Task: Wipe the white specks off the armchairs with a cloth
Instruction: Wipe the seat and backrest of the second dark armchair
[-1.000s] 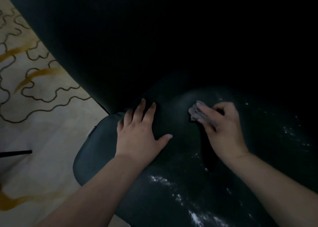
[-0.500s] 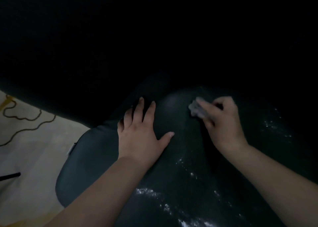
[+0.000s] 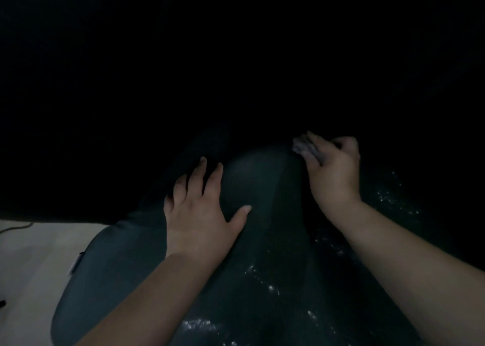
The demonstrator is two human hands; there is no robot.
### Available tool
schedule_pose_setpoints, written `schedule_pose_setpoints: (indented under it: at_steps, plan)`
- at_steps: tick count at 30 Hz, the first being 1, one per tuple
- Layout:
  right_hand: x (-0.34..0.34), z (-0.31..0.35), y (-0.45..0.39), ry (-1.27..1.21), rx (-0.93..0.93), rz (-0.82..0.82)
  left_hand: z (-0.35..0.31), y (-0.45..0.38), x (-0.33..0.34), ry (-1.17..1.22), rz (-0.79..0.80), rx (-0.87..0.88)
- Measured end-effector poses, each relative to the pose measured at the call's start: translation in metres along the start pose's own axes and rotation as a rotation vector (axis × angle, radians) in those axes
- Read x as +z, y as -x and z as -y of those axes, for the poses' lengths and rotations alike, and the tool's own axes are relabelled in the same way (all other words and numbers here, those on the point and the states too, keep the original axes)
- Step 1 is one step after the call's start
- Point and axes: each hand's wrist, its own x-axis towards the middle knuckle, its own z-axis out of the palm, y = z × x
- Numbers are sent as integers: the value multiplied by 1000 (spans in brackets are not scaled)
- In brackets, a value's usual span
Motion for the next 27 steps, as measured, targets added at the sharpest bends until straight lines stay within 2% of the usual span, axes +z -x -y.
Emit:
schedule_pose_setpoints:
  at_steps: [2, 4, 7, 9, 10, 11, 13, 15, 19, 21, 23, 25, 27]
  plan:
    - [9, 17, -7, 45, -33, 26, -6, -4, 0, -1, 2, 3]
    - [13, 22, 14, 33, -156, 66, -12, -7, 0, -11, 11, 12]
    - [-6, -5, 53, 89, -281, 113, -20, -11, 0, -19, 23, 30]
    - [-21, -27, 51, 47, -230, 65, -25, -12, 0, -22, 38, 48]
    - [-22, -36, 39, 23, -181, -33, -27, -13, 0, -34, 45, 67]
    - [-23, -40, 24, 9, -103, -106, -30, -13, 1, -48, 48, 89]
    - [-21, -36, 3, -67, 58, -139, -36, -15, 3, -65, 47, 127]
    - [-20, -23, 8, -91, 73, -87, -43, -17, 5, -72, 41, 149]
    - [-35, -44, 66, 65, -135, 43, -56, -17, 7, -68, 38, 179]
    - [-47, -66, 70, 101, -110, 4, -62, -16, 8, -70, 40, 194]
    - [-52, -79, 47, 100, -4, -71, -67, -15, 9, -76, 43, 215]
    - [-45, -71, 19, 20, 94, -99, -73, -16, 10, -76, 42, 232]
    - [-32, -47, 11, 7, 73, -155, -77, -19, 12, -73, 38, 241]
